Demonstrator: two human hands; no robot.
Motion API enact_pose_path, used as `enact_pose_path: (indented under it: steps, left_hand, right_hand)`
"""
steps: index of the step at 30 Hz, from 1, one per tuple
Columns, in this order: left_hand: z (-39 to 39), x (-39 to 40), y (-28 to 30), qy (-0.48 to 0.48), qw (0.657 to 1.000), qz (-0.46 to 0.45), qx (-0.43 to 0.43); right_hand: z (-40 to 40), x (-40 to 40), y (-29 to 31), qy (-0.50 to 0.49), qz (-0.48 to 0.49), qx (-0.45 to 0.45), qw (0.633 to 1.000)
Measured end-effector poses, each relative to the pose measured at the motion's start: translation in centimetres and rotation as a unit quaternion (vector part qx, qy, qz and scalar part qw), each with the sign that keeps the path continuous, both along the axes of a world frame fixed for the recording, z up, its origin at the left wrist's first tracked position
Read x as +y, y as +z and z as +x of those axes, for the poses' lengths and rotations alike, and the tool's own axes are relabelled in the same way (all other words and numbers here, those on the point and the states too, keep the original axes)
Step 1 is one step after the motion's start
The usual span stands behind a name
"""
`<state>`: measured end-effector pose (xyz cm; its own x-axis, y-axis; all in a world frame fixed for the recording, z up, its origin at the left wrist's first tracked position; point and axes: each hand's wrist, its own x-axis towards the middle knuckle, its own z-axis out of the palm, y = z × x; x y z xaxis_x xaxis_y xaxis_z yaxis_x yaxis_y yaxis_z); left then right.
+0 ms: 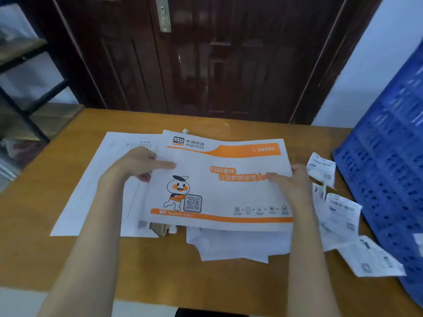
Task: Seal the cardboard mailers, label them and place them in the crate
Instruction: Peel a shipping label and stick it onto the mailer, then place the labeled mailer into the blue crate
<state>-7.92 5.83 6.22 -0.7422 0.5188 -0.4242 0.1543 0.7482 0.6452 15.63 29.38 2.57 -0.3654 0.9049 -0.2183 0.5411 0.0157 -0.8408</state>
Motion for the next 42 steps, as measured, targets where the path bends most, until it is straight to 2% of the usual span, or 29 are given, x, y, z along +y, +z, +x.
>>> enact_pose_path:
  steps: [7,12,19,29,42]
  left_hand:
    - [-0.5,-0.2,10.2,-0.007,1.0,0.016,0.008]
    - [-0.9,1.7,18.6,-0.064,0.997,0.048,-0.003]
    - [0.4,6.3,25.7,-0.112,0.986,0.121,-0.01]
    - [5.6,17.3,28.8,-0.208,0.957,0.197,-0.035]
    - [18.8,30.5,29.9,-0.325,0.923,0.203,-0.033]
  right_hand:
    - [0.5,-0.2,11.0,0.01,-0.001,-0.017,1.0]
    - [1.1,0.6,18.8,-0.005,0.015,-0.018,1.0]
    - [4.8,2.7,26.9,-0.063,0.061,0.005,0.996]
    - [13.7,6.4,33.9,-0.164,0.11,0.004,0.98]
    - [29.0,12.0,34.1,-0.278,0.115,-0.04,0.953]
